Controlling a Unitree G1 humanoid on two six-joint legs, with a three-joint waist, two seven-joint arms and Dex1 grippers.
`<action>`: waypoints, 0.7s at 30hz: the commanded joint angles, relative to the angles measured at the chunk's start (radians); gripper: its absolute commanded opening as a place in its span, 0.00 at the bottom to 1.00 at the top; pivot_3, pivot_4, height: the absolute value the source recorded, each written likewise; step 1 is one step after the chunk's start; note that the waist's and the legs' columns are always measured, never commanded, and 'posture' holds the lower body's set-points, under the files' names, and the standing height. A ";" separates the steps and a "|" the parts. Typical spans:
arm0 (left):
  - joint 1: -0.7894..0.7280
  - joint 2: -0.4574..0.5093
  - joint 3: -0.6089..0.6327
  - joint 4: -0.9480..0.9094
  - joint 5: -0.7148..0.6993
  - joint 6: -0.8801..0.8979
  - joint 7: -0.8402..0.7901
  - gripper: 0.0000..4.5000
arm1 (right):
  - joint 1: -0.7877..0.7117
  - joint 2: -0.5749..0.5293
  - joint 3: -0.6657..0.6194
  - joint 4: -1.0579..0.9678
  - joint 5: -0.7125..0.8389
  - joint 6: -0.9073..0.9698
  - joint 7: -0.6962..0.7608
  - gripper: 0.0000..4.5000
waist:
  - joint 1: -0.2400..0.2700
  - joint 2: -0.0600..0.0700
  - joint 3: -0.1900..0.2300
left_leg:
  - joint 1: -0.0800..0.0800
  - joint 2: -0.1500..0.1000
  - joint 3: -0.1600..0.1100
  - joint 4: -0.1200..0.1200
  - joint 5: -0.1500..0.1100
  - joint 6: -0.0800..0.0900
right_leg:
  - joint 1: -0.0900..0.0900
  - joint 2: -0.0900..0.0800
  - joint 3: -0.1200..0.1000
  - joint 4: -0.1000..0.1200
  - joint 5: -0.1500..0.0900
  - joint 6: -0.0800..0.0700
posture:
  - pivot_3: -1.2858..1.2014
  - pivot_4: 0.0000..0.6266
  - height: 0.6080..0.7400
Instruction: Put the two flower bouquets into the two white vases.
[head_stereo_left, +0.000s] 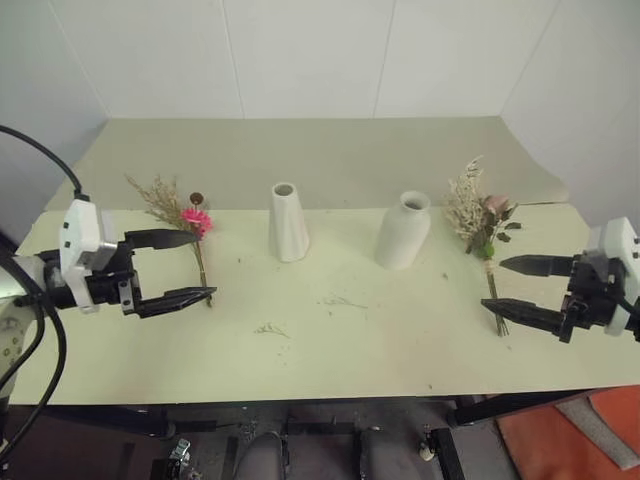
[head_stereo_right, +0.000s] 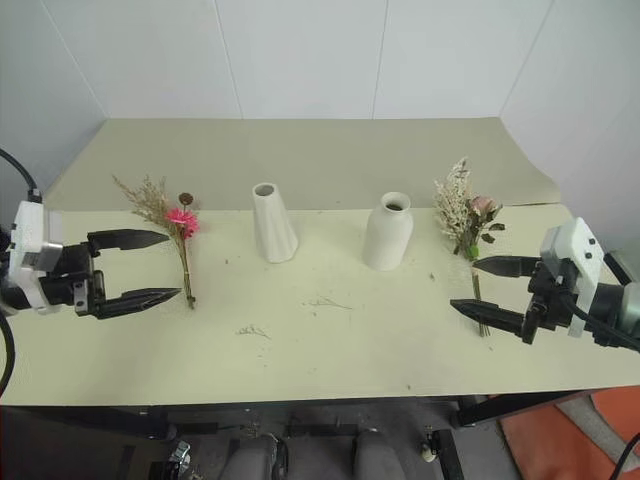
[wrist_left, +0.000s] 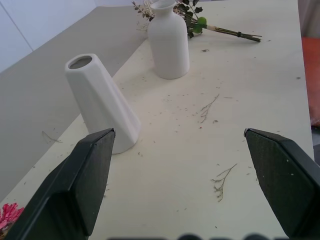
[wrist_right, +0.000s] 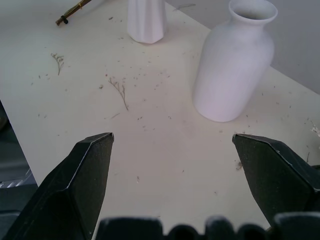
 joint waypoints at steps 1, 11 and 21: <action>0.028 0.009 0.065 -0.043 -0.012 -0.001 0.008 1.00 | -0.036 -0.006 0.015 0.011 -0.014 -0.045 0.011 1.00 | 0.000 0.000 0.000 | 0.000 0.000 0.000 0.000 0.000 0.000 | 0.000 0.000 0.000 0.000 0.000 0.000 | 0.52 0.24 1.00; 0.053 0.002 0.072 -0.068 -0.013 -0.005 0.021 1.00 | -0.064 -0.009 0.038 0.052 -0.041 -0.066 0.019 1.00 | 0.003 0.000 0.000 | -0.001 0.000 0.000 0.000 0.000 0.000 | 0.000 0.000 0.000 0.000 0.000 0.000 | 0.52 0.24 1.00; -0.021 0.007 0.016 -0.013 0.008 -0.033 0.012 1.00 | -0.065 -0.021 0.050 0.064 -0.112 -0.012 -0.107 1.00 | 0.002 0.000 0.000 | 0.000 0.000 0.000 0.000 0.000 0.000 | 0.000 0.000 0.000 0.000 0.000 0.000 | 0.52 0.24 1.00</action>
